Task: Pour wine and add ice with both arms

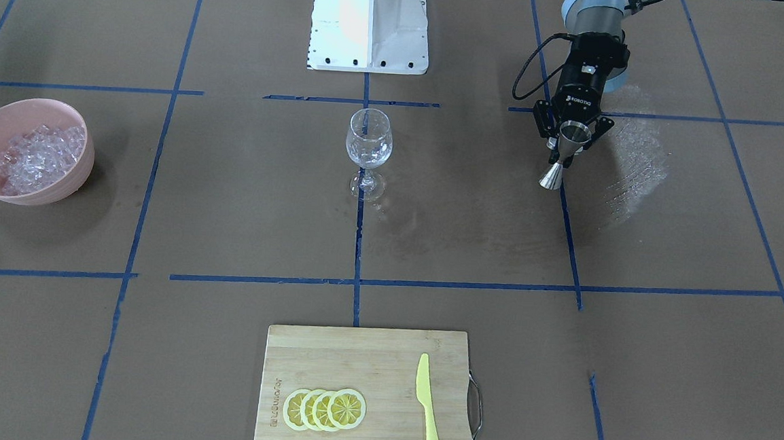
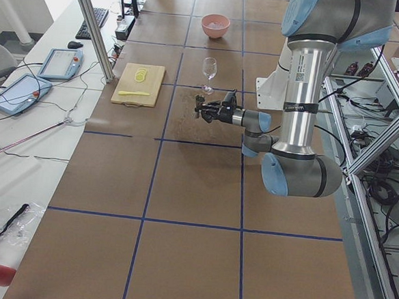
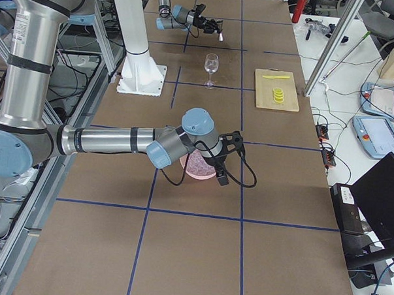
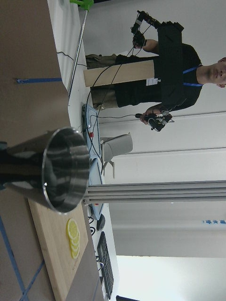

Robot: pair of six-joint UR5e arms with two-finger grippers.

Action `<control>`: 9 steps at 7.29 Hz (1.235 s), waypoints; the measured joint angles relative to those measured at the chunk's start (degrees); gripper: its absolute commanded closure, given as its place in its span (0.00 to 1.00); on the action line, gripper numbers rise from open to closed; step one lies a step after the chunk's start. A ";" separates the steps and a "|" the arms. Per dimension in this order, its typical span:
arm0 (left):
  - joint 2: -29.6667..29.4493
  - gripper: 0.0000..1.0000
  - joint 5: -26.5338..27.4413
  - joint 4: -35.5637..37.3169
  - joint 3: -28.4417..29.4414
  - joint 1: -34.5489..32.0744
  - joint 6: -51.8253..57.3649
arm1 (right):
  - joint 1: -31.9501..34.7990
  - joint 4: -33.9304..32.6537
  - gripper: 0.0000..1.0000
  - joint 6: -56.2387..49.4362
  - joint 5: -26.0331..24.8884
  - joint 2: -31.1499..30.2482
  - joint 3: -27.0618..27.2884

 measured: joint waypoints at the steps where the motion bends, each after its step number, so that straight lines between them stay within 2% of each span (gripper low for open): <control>1: -1.19 1.00 -0.54 0.60 -0.43 -0.15 3.33 | -0.01 -0.02 0.00 0.00 -0.04 0.02 -0.03; 3: -4.29 1.00 -0.95 2.55 -0.75 -0.49 11.25 | 0.01 -0.05 0.00 0.00 -0.02 -0.01 -0.04; 6: -11.20 1.00 0.56 14.15 -1.10 -0.42 12.93 | 0.02 -0.07 0.00 0.00 -0.01 -0.09 -0.60; 9: -14.08 1.00 -6.06 23.73 -3.17 -0.28 12.99 | 0.02 -0.06 0.00 0.08 -0.12 -0.16 -1.04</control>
